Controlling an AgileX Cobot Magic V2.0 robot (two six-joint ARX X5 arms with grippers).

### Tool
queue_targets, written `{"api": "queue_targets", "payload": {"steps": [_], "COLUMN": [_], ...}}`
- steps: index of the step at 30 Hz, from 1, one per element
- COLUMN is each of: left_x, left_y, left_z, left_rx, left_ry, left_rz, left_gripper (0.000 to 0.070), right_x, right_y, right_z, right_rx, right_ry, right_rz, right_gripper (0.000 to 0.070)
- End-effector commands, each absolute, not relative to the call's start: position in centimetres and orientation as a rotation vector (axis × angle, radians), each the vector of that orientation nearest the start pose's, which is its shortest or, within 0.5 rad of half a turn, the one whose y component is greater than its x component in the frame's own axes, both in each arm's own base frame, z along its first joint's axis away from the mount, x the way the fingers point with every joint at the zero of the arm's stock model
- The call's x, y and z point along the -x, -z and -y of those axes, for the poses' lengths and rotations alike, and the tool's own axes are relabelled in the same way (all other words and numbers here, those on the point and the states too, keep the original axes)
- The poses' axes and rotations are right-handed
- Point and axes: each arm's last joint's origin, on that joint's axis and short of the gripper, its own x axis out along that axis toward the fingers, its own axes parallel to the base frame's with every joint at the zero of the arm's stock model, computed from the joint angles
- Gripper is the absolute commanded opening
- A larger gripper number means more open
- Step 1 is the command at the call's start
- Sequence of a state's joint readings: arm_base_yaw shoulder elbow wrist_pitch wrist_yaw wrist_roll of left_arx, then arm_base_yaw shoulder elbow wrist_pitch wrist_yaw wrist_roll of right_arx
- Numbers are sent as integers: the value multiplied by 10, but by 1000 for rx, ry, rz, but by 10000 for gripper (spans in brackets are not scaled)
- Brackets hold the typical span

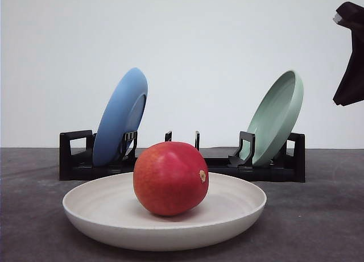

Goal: Place pomegranate in white plate

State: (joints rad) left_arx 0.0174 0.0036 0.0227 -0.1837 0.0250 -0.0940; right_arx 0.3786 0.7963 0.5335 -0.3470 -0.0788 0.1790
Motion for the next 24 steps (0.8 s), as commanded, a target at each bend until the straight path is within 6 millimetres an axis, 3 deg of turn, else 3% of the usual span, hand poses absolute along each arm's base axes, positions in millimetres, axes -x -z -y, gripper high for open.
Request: {"api": "queue_targets", "payload": {"steps": [1, 12, 24], "left_x": [-96, -96, -96], "left_y": [-149, -149, -149], "left_z": [-1, -1, -1], "left_rx": [95, 95, 95], "left_ry": [-4, -4, -4], "left_rz": [-178, -178, -178], "left_gripper": [0, 0, 0], "right_x": [-155, -141, -105], "right_y": [-231, -238, -173], "right_z": [-65, -51, -16], "right_rx": [-66, 19, -30], "right_ry": [-394, -381, -196], "right_rz": [-637, -531, -321], "right_gripper": [35, 35, 35]}}
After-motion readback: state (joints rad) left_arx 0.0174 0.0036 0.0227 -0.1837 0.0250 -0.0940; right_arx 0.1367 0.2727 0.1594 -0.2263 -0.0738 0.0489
